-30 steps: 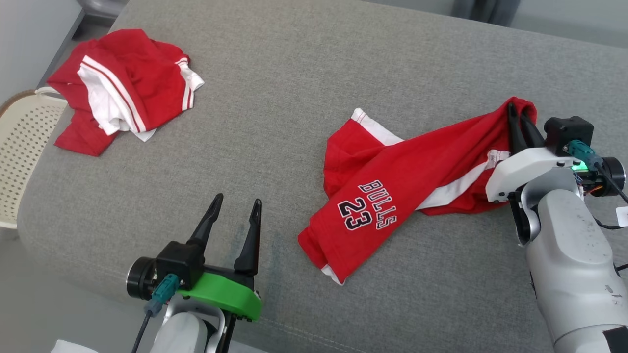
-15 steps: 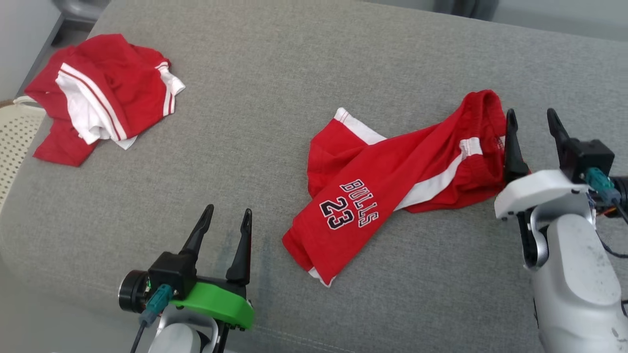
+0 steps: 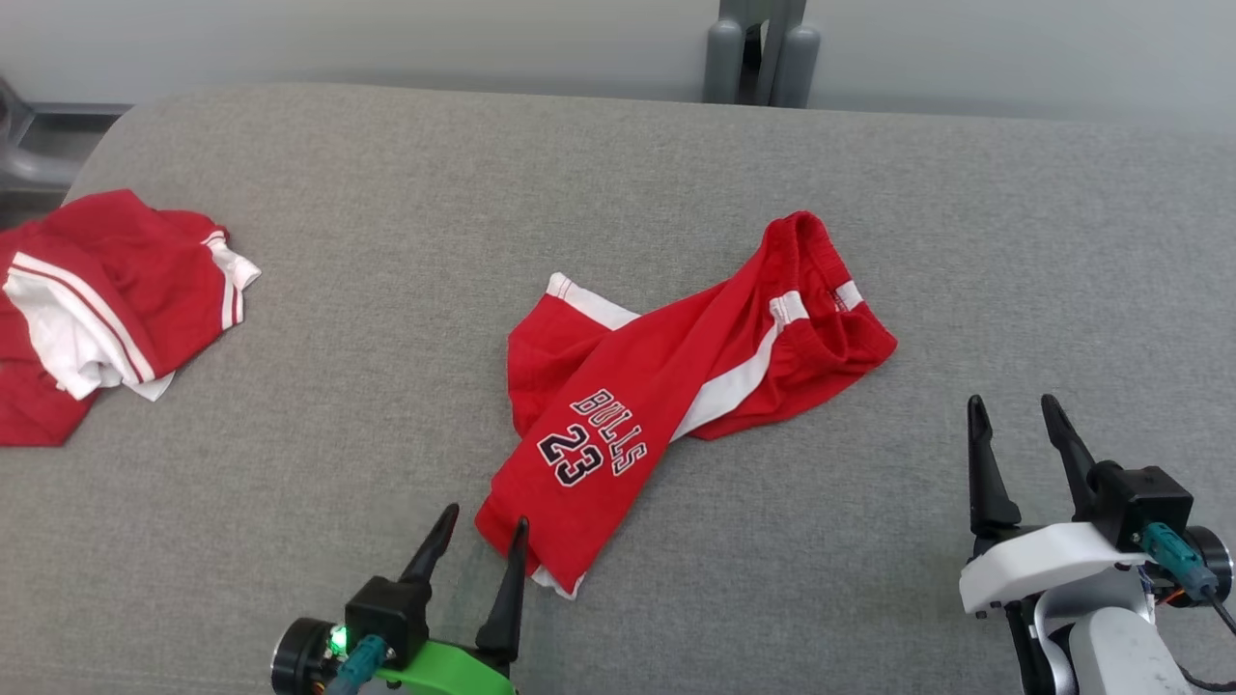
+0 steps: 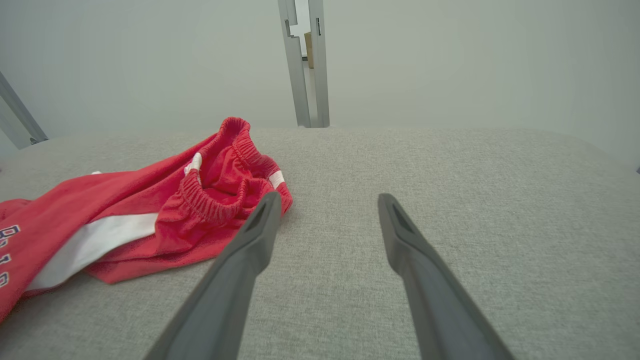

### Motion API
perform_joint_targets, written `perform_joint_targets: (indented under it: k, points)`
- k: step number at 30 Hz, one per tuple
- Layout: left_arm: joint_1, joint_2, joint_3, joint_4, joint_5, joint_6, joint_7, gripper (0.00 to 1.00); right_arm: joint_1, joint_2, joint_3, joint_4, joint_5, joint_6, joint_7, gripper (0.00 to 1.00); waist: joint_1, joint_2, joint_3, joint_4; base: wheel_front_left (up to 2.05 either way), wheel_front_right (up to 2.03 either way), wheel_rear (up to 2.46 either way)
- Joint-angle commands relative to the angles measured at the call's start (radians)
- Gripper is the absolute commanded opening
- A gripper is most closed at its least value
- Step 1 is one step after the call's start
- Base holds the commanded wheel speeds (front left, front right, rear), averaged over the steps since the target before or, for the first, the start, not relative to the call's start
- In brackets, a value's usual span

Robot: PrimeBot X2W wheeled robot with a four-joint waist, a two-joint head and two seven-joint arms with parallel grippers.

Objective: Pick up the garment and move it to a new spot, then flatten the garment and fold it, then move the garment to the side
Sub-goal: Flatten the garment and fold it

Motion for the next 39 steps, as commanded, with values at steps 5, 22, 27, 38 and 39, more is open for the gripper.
perform_joint_targets:
  k: [5, 22, 27, 38, 39]
  points:
    - [0.044, 0.003, -0.043, 0.048, 0.007, -0.012, 0.0, 1.0, 0.035, -0.001, 0.01, -0.003, 0.012, -0.001, -0.003, 1.0, 0.0, -0.0001, -0.046, -0.052, 0.0, 0.0, 0.0]
    - [-0.028, 0.008, -0.161, 0.19, -0.09, -0.02, 0.0, 1.0, -0.003, -0.001, 0.05, 0.015, 0.014, -0.001, -0.003, 1.0, 0.0, -0.0001, -0.016, -0.09, 0.0, 0.0, 0.0]
    - [-0.056, 0.008, -0.153, 0.175, -0.092, -0.02, 0.0, 1.0, -0.015, -0.001, 0.055, 0.011, 0.022, -0.001, -0.003, 1.0, 0.0, -0.0001, 0.007, -0.106, 0.0, 0.0, 0.0]
    - [-0.063, 0.009, -0.023, -0.016, -0.036, -0.02, 0.0, 0.0, -0.014, -0.001, 0.016, 0.017, 0.04, -0.001, -0.003, 1.0, 0.0, -0.0001, 0.022, -0.088, 0.0, 0.0, 0.0]
    - [-0.064, 0.009, 0.006, -0.034, -0.034, -0.018, 0.0, 0.0, -0.018, -0.001, 0.014, 0.017, 0.044, -0.001, -0.003, 1.0, 0.0, -0.0001, 0.023, -0.085, 0.0, 0.0, 0.0]
